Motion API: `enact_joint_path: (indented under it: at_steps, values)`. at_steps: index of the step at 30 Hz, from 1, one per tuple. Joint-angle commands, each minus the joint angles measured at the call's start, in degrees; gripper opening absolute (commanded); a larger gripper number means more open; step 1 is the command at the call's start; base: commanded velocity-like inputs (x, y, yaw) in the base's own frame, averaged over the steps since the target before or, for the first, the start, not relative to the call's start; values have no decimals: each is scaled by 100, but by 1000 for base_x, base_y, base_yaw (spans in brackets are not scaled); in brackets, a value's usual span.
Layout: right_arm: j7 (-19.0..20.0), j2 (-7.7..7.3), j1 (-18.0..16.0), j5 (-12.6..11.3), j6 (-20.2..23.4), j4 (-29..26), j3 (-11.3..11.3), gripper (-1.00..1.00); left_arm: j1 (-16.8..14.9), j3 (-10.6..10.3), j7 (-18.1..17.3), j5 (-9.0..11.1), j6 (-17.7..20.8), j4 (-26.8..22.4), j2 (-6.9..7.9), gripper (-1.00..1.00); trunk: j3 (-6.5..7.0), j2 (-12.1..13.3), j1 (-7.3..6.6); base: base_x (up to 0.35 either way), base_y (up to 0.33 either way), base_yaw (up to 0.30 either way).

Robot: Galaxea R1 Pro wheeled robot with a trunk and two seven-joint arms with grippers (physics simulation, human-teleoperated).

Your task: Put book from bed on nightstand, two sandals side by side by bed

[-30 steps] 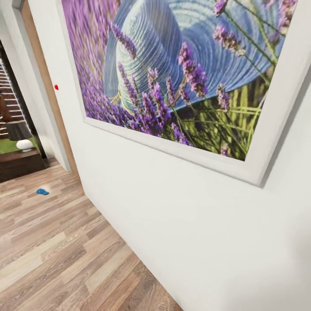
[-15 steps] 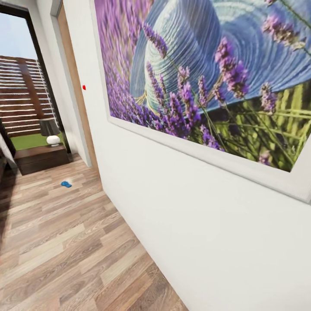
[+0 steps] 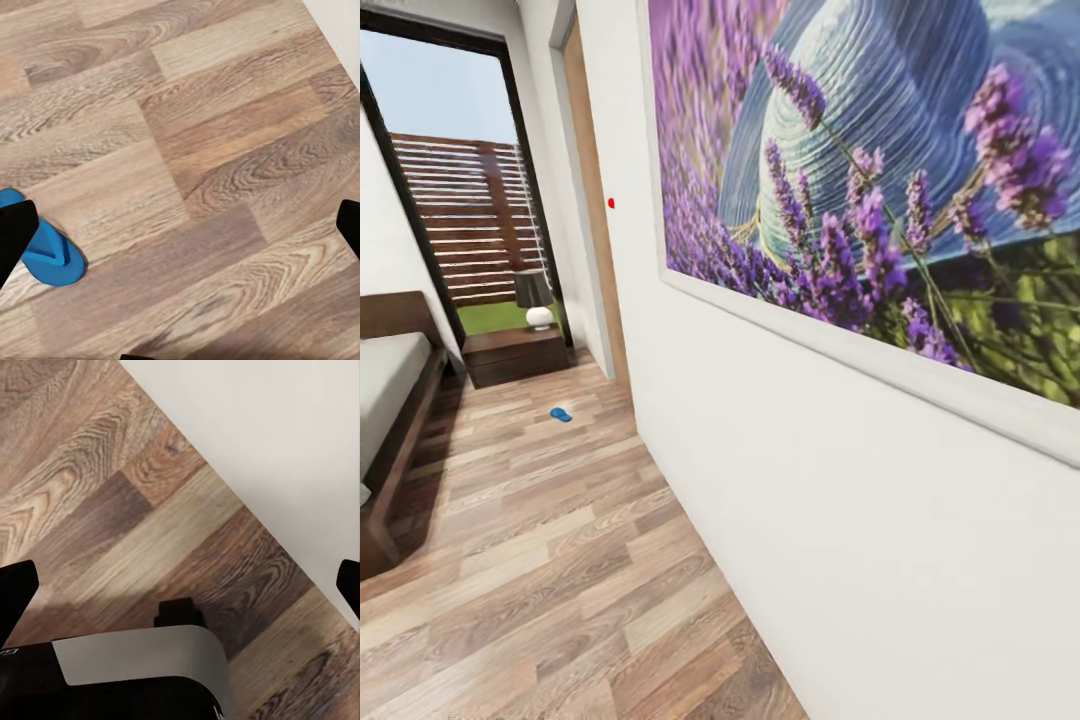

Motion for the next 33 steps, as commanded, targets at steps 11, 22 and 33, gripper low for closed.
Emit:
enact_joint_path:
  at_steps: [11, 22, 33]
  values:
    - [10, 2, -2, -1, -19, -1, -21, 100, -5, -12, 3, 55, -17, 5, 3, 100, -5, -3, 0, 0, 0, 280]
    - [9, 2, -2, 7, -19, 3, -21, 100, -4, -12, 3, 55, -9, 5, 2, 100, -5, -3, 0, 50, 0, 280]
    - [11, 2, -2, 14, -19, 2, -21, 100, -5, -12, 3, 55, -15, 5, 5, 100, -5, -3, 0, 213, 0, 280]
